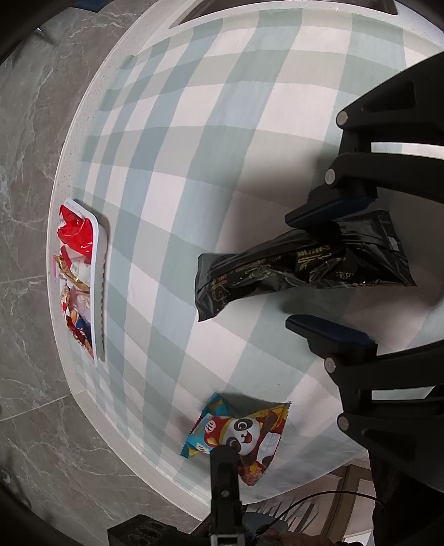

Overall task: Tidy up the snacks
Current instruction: 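Grasp the blue chip bag with the left tool while the right grasps the black bag, then lift both bags and carry them over the white tray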

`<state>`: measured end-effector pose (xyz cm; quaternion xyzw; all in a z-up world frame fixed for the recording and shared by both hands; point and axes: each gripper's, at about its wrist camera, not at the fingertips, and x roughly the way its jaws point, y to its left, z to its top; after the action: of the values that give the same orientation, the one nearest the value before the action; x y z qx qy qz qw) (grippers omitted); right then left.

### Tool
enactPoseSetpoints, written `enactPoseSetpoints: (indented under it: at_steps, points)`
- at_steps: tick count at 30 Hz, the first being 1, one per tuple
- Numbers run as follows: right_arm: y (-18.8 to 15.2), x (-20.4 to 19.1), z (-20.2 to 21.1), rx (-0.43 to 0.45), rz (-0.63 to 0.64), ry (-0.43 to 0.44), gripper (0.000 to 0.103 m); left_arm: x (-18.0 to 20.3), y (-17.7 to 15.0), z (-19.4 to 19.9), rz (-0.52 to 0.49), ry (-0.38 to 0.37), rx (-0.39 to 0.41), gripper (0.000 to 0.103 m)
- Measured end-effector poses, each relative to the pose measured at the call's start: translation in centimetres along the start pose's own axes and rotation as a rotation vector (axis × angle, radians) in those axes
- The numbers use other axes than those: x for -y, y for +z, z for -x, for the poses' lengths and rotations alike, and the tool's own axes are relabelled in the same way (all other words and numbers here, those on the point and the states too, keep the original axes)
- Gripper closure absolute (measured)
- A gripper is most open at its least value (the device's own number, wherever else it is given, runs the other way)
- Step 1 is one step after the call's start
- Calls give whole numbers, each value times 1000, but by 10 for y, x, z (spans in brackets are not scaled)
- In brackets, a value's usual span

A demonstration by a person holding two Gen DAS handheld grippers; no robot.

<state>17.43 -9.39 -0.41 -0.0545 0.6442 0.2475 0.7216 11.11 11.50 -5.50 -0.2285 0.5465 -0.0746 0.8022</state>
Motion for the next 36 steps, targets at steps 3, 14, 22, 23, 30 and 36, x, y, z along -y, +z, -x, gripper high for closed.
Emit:
enactPoseSetpoints:
  at_steps: [3,14,22,23,30,36]
  points:
    - [0,0,0,-1,0,0,46,3,0,-4,-10,9,-1,42]
    - [-3,0,-3,-4,4,-2,48,10,-8,-36,-49,35,-9,47]
    - [-1,16,-3,10,-57,71,68,20,-9,-41,-134,58,23,58]
    - [-1,18,-2,13,-67,83,69,20,-9,-40,-140,56,25,58]
    - [0,29,6,35,-148,160,77,27,-9,-32,-189,65,52,58]
    - [0,33,8,38,-177,190,78,29,-6,-24,-204,60,63,58]
